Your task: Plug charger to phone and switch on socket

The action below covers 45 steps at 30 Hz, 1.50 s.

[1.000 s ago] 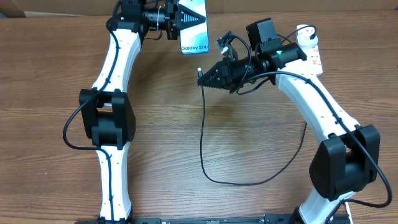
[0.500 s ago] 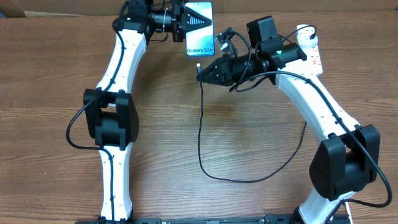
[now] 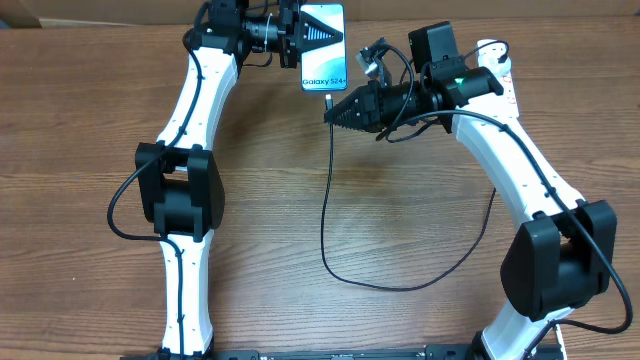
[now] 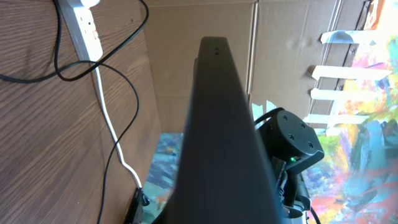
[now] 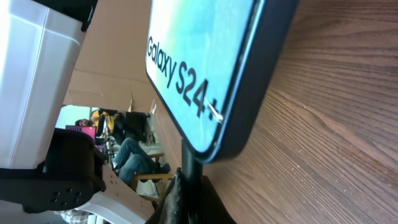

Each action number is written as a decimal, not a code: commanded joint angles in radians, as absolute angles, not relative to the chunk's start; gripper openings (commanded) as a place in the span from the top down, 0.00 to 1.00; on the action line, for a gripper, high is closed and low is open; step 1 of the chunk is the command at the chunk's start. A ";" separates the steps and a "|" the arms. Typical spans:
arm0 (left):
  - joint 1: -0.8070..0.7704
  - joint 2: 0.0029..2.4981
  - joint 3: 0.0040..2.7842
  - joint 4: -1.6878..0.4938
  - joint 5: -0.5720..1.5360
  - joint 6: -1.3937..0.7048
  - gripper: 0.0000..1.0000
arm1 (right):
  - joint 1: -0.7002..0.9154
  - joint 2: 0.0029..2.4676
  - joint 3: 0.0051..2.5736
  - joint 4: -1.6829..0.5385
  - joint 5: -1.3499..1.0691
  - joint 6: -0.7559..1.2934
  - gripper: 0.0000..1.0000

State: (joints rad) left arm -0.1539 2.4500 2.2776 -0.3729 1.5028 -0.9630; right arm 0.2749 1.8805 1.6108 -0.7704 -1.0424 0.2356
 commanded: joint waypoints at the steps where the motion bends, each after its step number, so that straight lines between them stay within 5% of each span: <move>1: -0.158 2.420 2.306 -0.369 1.515 -0.957 0.96 | 0.273 1.855 1.634 -0.764 -1.052 0.241 0.96; 45: -0.171 2.420 2.306 -0.369 1.508 -0.959 0.96 | 0.274 1.855 1.634 -0.719 -1.073 0.293 0.96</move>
